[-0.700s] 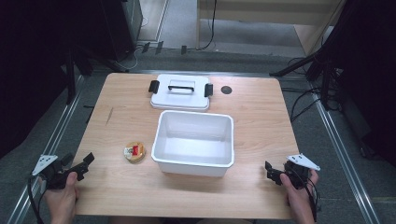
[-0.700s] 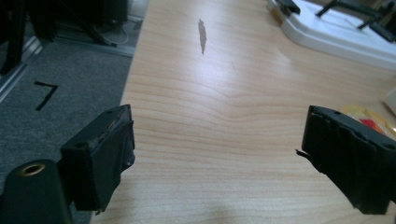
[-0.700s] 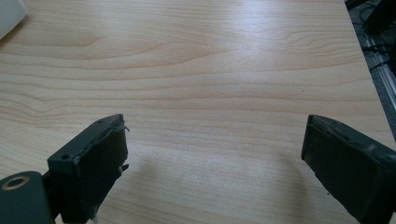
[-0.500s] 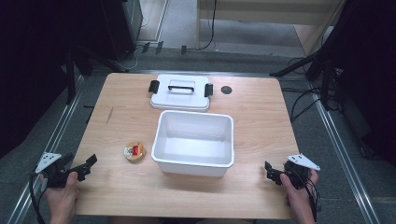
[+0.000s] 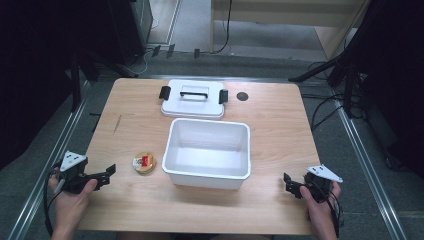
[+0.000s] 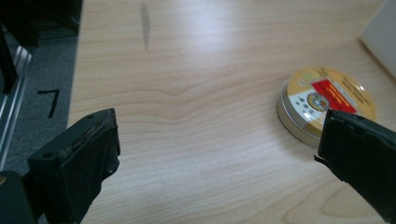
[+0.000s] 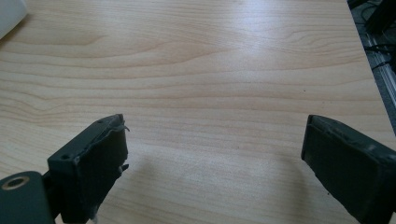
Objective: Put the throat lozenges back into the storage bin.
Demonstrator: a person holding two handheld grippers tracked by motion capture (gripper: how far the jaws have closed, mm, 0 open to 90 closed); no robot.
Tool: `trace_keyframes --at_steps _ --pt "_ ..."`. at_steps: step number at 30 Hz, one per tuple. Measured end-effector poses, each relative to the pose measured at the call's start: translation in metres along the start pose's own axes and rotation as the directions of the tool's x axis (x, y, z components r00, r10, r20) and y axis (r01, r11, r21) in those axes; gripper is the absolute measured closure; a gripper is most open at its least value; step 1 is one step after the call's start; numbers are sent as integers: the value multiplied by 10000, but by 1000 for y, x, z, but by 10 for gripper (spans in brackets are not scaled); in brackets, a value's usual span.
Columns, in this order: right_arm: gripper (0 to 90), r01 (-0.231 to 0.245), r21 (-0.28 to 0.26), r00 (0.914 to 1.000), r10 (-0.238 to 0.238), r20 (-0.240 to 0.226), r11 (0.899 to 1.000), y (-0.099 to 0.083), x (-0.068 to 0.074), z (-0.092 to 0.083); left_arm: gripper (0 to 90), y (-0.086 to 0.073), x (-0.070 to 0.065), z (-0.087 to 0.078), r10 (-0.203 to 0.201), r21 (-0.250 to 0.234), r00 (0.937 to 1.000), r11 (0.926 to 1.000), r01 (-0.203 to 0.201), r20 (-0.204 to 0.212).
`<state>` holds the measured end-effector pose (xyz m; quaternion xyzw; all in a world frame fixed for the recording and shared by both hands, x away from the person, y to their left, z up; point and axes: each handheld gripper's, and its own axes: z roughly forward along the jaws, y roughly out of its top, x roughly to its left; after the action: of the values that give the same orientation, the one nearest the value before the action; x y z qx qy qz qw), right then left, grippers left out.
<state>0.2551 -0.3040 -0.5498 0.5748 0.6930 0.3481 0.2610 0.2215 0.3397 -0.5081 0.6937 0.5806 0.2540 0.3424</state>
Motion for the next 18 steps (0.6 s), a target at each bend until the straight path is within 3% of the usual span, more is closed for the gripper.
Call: trace_keyframes --at_steps 5,8,12,18 --pt "71 -2 -6 10000 2 -3 10000 0 0 0 0 11 -11 9 432 1220 9986 9914 -465 297" --pt "71 1 11 10000 -1 -6 10000 0 0 0 0 17 -17 15 736 1796 9968 9806 -779 307" --pt "71 14 -6 10000 -14 -19 10000 0 0 0 0 27 -22 22 1010 2399 9944 9651 -1054 304" --pt "71 -18 2 10000 18 -37 10000 0 0 -1 0 41 -29 31 1392 3321 9899 9327 -1407 284"
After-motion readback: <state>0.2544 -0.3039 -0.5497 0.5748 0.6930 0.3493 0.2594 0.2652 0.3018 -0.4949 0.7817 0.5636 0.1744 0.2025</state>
